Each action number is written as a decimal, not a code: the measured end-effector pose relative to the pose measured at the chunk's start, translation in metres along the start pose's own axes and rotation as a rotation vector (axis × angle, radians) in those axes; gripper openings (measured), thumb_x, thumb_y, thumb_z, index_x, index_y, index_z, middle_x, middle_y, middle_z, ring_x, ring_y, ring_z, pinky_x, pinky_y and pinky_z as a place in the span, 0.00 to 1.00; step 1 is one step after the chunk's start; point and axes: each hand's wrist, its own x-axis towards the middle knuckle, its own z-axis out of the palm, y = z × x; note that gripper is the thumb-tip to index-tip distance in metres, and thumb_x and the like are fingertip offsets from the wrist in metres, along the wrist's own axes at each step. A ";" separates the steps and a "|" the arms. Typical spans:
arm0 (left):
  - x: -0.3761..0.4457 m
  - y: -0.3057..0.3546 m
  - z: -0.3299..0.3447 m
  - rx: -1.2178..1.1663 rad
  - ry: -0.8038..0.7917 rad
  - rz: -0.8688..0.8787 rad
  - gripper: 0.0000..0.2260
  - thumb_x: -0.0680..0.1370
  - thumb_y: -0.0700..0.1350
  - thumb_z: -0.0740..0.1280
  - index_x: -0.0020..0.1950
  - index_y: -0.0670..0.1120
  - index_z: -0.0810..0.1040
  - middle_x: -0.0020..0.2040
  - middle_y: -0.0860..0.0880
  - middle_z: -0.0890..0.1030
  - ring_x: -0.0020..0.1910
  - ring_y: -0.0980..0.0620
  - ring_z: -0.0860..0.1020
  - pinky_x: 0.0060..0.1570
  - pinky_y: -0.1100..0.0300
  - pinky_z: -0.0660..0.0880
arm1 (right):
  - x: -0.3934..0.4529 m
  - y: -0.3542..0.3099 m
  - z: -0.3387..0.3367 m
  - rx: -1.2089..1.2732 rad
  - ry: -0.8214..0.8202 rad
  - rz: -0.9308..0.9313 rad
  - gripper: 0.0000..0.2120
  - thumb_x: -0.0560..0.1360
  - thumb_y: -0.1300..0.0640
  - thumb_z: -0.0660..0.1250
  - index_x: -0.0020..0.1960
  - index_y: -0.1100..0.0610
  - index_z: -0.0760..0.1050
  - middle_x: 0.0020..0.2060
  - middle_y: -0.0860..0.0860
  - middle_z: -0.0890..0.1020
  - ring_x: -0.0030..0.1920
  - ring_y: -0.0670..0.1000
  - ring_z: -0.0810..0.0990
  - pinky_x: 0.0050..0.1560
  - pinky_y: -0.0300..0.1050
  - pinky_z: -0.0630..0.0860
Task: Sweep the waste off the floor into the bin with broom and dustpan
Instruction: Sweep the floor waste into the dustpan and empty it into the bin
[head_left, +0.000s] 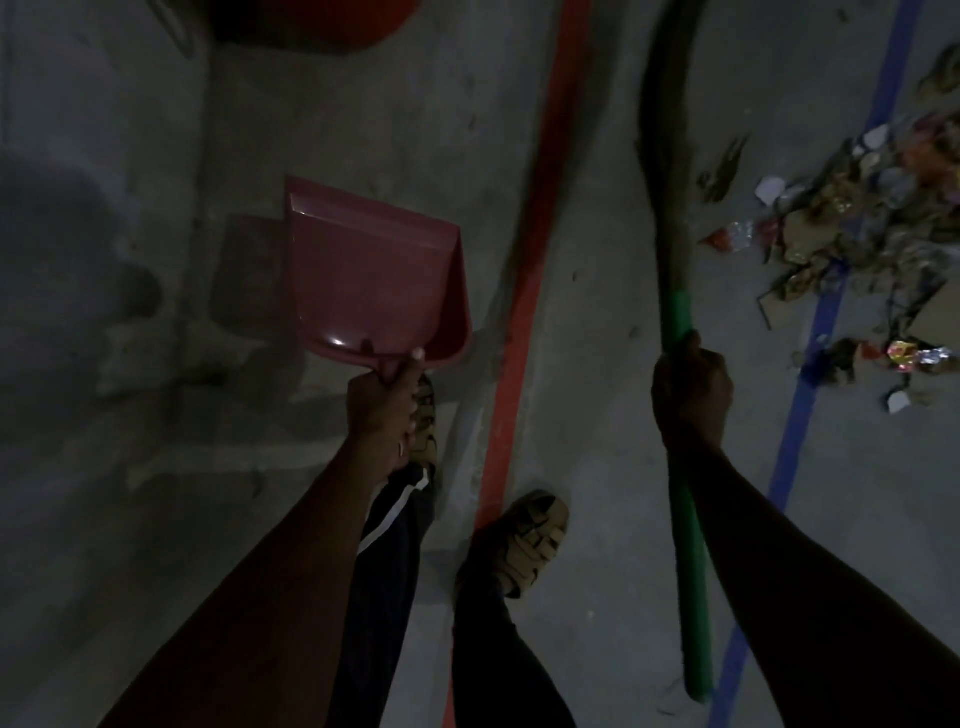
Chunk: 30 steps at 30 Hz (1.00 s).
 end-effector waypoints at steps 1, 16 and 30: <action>0.000 0.003 0.003 0.012 -0.013 -0.001 0.20 0.75 0.58 0.74 0.37 0.44 0.74 0.23 0.52 0.70 0.19 0.55 0.65 0.21 0.65 0.63 | -0.001 -0.002 -0.001 0.022 -0.026 -0.055 0.25 0.80 0.57 0.64 0.74 0.64 0.66 0.53 0.66 0.77 0.45 0.65 0.78 0.43 0.48 0.72; -0.006 0.075 0.081 0.263 -0.078 0.210 0.22 0.76 0.56 0.74 0.33 0.45 0.71 0.24 0.49 0.70 0.17 0.54 0.65 0.22 0.66 0.61 | 0.023 0.037 -0.021 0.053 -0.354 0.243 0.23 0.82 0.51 0.57 0.76 0.53 0.63 0.57 0.60 0.74 0.51 0.62 0.76 0.46 0.49 0.74; -0.070 -0.005 0.214 0.233 -0.098 0.192 0.23 0.76 0.57 0.74 0.31 0.49 0.67 0.22 0.51 0.67 0.18 0.54 0.63 0.22 0.66 0.61 | 0.033 0.199 -0.078 0.183 0.078 0.224 0.20 0.80 0.58 0.62 0.70 0.62 0.66 0.56 0.62 0.75 0.46 0.60 0.76 0.39 0.46 0.67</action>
